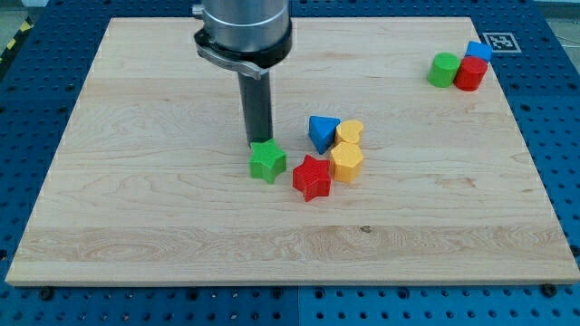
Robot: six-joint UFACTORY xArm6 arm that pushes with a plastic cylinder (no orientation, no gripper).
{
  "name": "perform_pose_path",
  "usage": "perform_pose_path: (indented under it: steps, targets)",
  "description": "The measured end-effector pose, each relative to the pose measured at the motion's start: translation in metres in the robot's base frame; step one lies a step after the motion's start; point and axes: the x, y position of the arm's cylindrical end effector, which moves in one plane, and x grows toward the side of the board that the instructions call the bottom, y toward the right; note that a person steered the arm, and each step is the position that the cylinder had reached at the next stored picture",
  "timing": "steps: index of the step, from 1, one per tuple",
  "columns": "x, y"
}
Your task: Place the blue cube towards the top left of the green star
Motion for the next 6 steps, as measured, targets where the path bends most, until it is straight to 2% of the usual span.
perform_pose_path:
  steps: [2,3,4,5,6]
  targets:
    - [-0.005,-0.011]
    - [-0.044,-0.043]
    - [-0.103,-0.037]
    - [-0.127,0.028]
    - [-0.122,0.119]
